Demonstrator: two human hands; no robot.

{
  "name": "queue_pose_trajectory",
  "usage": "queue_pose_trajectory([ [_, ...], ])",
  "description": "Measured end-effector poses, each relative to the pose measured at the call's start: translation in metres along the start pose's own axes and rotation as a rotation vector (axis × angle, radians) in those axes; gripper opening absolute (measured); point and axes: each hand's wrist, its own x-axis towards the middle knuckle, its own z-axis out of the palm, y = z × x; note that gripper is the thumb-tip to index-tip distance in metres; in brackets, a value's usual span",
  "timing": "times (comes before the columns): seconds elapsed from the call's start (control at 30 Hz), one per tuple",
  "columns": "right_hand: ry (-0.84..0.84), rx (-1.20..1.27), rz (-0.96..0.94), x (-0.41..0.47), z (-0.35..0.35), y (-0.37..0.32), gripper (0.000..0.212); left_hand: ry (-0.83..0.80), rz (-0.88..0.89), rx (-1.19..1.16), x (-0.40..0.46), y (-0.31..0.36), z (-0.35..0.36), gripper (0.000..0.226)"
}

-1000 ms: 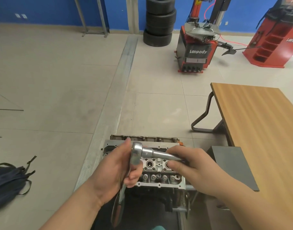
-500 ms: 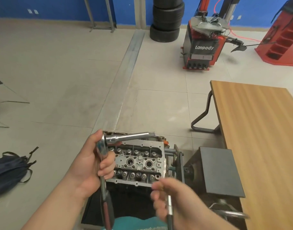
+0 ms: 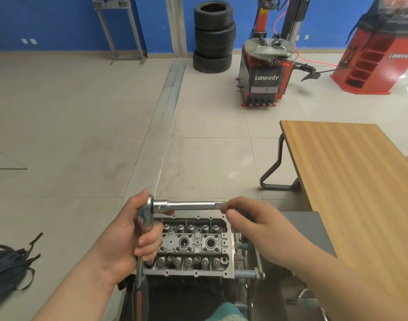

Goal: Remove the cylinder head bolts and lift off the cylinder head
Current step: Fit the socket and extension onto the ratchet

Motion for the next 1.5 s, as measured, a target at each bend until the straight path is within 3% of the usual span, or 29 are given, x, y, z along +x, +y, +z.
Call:
queue_pose_trajectory([
  [0.37,0.160,-0.397,-0.132,0.005,0.009,-0.022,0.021,-0.026,-0.036,0.111,-0.003,0.016,-0.011,0.102],
  [0.53,0.122,-0.456,-0.169,0.006,0.015,-0.030,0.030,-0.040,-0.011,0.090,-0.005,0.024,-0.013,0.108],
  [0.63,0.101,-0.497,-0.174,0.007,0.015,-0.034,0.037,-0.021,0.013,0.189,-0.009,0.032,-0.014,0.112],
  [0.73,0.048,-0.536,-0.173,0.006,0.015,-0.035,0.031,0.009,0.070,0.307,-0.013,0.041,-0.012,0.113],
  [0.87,-0.005,-0.448,-0.123,0.003,0.015,-0.036,0.035,0.024,0.181,0.412,-0.018,0.050,-0.003,0.093],
  [1.03,-0.017,-0.543,-0.111,0.002,0.012,-0.033,0.035,0.000,0.230,0.494,-0.019,0.052,0.008,0.072],
  [1.1,-0.030,-0.443,-0.111,0.000,0.013,-0.031,0.033,-0.009,0.236,0.494,-0.020,0.055,0.011,0.062],
  [1.23,-0.051,-0.200,-0.109,-0.001,0.013,-0.034,0.039,-0.018,0.288,0.490,-0.022,0.059,0.012,0.066],
  [1.4,-0.078,-0.222,-0.100,-0.003,0.004,-0.041,0.036,-0.086,0.316,0.499,-0.024,0.056,0.014,0.069],
  [1.5,-0.104,-0.296,-0.100,-0.007,0.003,-0.048,0.033,-0.119,0.322,0.511,-0.025,0.056,0.010,0.057],
])
